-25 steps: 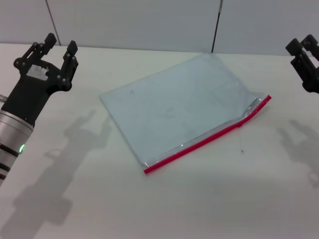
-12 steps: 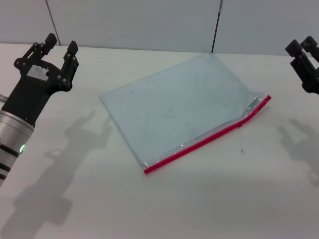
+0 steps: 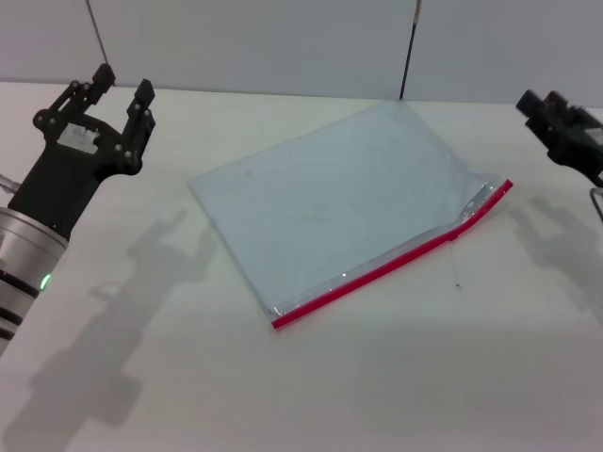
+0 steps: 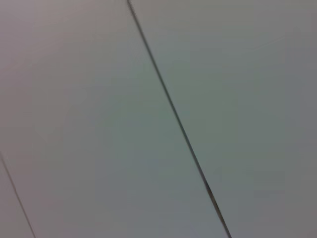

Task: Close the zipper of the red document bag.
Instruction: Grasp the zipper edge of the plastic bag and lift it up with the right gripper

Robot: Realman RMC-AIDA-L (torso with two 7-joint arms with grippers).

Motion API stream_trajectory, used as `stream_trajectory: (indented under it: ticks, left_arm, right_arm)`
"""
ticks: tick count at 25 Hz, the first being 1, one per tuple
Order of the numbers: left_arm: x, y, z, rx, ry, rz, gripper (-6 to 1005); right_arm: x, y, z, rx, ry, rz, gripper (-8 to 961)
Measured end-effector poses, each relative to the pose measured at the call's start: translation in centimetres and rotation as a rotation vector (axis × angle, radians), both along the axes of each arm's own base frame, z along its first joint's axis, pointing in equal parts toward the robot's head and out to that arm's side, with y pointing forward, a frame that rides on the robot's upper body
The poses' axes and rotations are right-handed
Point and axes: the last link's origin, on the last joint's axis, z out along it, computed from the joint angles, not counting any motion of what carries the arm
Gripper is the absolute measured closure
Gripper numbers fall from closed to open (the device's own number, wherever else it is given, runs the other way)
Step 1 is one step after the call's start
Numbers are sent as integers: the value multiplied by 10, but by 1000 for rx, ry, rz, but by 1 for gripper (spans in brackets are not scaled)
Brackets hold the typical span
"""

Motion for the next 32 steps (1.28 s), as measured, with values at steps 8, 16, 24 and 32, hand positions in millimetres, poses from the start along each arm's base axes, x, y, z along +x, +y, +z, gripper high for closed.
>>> stream_trajectory:
  ticks: [8, 16, 24, 32]
  left_arm:
    - [1, 0, -1, -3, 2, -4, 537]
    - [2, 1, -1, -6, 2, -8, 538]
    - [2, 0, -1, -5, 1, -10, 538]
    - [2, 0, -1, -5, 1, -10, 538]
  right_arm:
    - [4, 24, -12, -204, -52, -147, 469]
    - [9, 40, -23, -324, -145, -307, 465]
    - [18, 41, -23, -340, -158, -379, 461]
    - [19, 40, -25, -379, -178, -394, 375]
